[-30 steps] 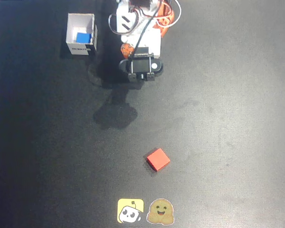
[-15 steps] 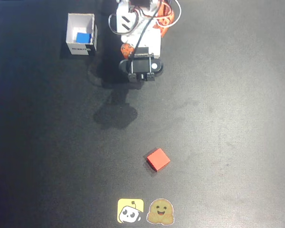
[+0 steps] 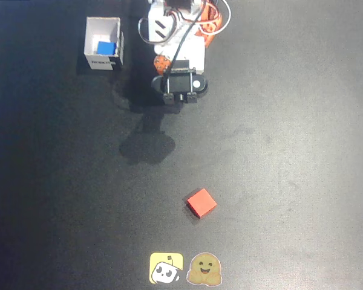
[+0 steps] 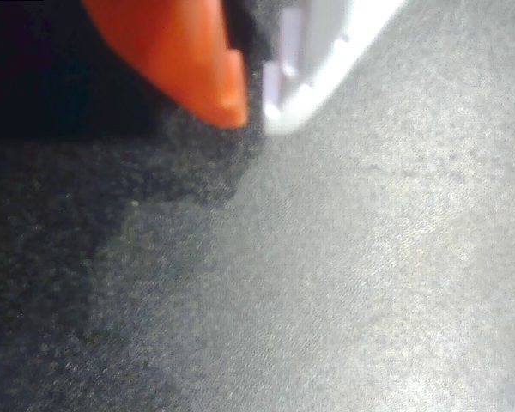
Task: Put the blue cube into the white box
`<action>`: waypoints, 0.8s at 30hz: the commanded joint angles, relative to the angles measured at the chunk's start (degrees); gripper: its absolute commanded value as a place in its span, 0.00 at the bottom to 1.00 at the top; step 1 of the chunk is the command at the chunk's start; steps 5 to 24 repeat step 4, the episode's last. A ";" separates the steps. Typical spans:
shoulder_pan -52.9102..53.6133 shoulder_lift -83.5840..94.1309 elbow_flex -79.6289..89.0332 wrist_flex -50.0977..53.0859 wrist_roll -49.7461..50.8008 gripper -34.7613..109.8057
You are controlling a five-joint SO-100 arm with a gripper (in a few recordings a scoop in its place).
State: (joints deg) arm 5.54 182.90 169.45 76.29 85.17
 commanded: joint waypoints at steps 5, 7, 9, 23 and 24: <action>0.44 0.18 -0.18 0.26 0.35 0.24; 0.44 0.18 -0.18 0.26 0.35 0.24; 0.44 0.18 -0.18 0.26 0.35 0.24; 0.44 0.18 -0.18 0.26 0.35 0.24; 0.44 0.18 -0.18 0.26 0.35 0.24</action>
